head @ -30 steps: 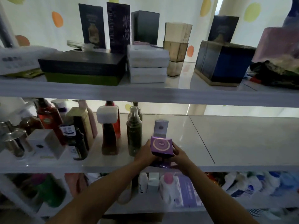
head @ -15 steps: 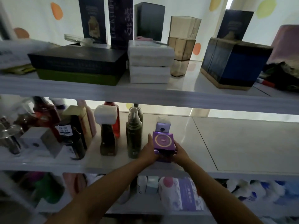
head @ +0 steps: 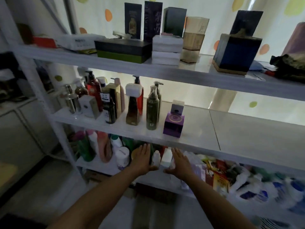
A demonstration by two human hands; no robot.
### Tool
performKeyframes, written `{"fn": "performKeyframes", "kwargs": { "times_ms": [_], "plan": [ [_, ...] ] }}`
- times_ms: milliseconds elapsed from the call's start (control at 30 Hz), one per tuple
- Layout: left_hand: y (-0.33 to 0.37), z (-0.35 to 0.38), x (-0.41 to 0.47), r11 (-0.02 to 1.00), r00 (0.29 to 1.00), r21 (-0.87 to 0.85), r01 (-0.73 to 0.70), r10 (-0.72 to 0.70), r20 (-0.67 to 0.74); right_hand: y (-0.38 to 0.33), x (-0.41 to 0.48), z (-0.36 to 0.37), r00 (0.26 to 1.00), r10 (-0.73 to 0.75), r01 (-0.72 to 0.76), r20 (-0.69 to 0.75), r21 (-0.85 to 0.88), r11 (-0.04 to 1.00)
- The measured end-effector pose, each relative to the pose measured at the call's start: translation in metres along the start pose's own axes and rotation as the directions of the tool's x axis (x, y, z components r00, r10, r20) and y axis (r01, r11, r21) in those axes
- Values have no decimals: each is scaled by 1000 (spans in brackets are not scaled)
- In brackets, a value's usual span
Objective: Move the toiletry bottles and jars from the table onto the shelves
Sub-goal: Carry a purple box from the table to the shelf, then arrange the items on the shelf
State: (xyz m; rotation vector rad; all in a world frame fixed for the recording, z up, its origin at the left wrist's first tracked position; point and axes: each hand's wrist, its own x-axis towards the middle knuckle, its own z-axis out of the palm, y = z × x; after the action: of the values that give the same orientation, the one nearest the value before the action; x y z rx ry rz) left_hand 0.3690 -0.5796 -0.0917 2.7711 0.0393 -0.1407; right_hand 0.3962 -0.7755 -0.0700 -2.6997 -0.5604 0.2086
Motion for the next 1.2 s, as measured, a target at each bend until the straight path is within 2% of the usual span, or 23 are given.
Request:
{"fn": "performKeyframes", "kwargs": {
  "times_ms": [33, 133, 233, 333, 433, 533, 633, 767, 900, 1000, 1067, 1200],
  "plan": [
    [-8, 1, -17, 999, 1000, 40, 23, -23, -5, -11, -7, 5, 999, -40, 40, 33, -8, 999],
    [-37, -9, -72, 987, 987, 12, 162, -162, -10, -54, -22, 21, 982, -137, 140, 130, -12, 990],
    [-68, -31, -129, 956, 950, -60, 288, -293, -110, -110, -30, 35, 942, -281, 291, 185, -31, 956],
    [-103, -54, -187, 884, 872, -107, 454, -466, -152, -177, -41, 47, 853, -450, 455, 263, 46, 889],
    [-143, -77, -251, 821, 800, -117, 558, -570, -185, -249, -48, 66, 757, -579, 584, 304, 85, 807],
    [-192, -90, -319, 731, 705, -124, 671, -680, -202, -322, -57, 96, 667, -639, 677, 383, 46, 735],
    [-241, -103, -392, 608, 575, -152, 780, -790, -210, -404, -76, 132, 576, -702, 762, 419, 36, 647],
    [-302, -123, -488, 458, 410, -232, 858, -883, -228, -514, -116, 177, 448, -742, 847, 500, 29, 531],
    [-355, -138, -576, 346, 290, -265, 900, -929, -229, -606, -156, 217, 353, -773, 886, 527, 78, 457],
    [-390, -142, -631, 268, 215, -318, 909, -958, -192, -654, -177, 247, 316, -788, 896, 528, 107, 431],
    [-407, -140, -656, 225, 175, -321, 920, -968, -178, -672, -183, 260, 318, -782, 897, 536, 98, 431],
    [-428, -137, -678, 230, 186, -335, 914, -969, -160, -692, -177, 275, 367, -771, 886, 521, 57, 461]
  ]
}}
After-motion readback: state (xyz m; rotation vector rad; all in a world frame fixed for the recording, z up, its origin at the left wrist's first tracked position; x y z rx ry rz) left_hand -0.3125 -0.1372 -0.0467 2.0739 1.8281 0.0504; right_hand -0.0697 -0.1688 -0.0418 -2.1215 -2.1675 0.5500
